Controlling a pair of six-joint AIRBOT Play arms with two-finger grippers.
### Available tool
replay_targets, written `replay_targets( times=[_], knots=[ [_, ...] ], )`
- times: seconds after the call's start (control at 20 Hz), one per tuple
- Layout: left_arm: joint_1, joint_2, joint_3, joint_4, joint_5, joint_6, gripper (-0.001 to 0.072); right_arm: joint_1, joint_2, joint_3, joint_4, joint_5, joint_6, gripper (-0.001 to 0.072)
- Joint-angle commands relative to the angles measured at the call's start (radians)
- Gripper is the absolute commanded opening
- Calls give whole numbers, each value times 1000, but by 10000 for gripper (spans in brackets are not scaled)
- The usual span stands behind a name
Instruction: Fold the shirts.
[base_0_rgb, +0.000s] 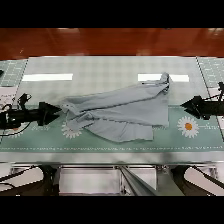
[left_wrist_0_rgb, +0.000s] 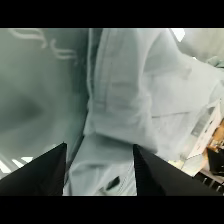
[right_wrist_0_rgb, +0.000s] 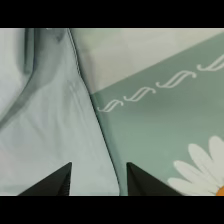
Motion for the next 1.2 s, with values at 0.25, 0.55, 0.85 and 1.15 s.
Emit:
replay_targets(
  times=[0.25, 0.55, 0.85, 1.15],
  knots=[
    [-77, -91, 55, -127, 64, 35, 502, -3, 4, -17, 9, 13, -31, 407],
    [-138, -104, 86, -154, 106, 35, 212, -3, 4, -17, 9, 5, -31, 407],
    [-150, -105, 112, -165, 74, 76, 31, -3, 3, -59, -63, 56, -2, 407],
    [-150, -105, 113, -166, 74, 75, 31, -2, 3, -140, -75, 111, 10, 407]
  ],
)
